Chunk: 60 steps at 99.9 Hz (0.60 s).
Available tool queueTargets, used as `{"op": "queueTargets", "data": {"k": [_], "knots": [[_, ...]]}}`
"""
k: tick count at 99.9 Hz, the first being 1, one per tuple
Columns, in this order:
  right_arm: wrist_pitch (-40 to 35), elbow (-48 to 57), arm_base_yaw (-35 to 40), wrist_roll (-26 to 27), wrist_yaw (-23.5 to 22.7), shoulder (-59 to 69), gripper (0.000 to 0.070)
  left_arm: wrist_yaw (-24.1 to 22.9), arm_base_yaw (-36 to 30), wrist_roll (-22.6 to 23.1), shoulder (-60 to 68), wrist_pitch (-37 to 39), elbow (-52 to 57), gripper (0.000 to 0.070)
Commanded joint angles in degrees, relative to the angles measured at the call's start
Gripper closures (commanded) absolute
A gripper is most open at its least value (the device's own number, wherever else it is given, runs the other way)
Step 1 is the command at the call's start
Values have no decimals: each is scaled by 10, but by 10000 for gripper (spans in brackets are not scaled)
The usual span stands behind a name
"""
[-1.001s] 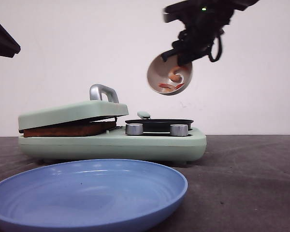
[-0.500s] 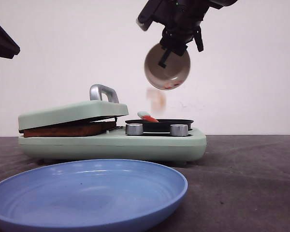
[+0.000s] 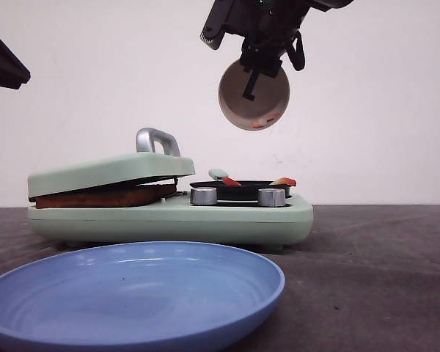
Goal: Make breakfast with bread and shrimp
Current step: 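Tilt the bowl with the right gripper to pour shrimp into the pan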
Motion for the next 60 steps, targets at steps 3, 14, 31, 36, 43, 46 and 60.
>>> {"op": "queueTargets", "data": {"k": [3,14,31,36,43,46,60], "knots": [[31,13,4,-40,2,23,698,1,0,7,2,5,3,697],[49,13,7,-47,2,31,697,1,0,9,0,6,3,697],[99,13,11,-84,-1,39,698,1,0,11,-4,7,3,697],[118,13,10,-100,2,40,698,1,0,12,-5,7,3,697],[135,13,11,-108,1,40,697,1,0,14,-8,7,3,697],[145,13,11,-111,1,40,697,1,0,14,-10,7,3,697],[178,13,18,-141,5,40,697,1,0,18,-14,6,3,697]]}}
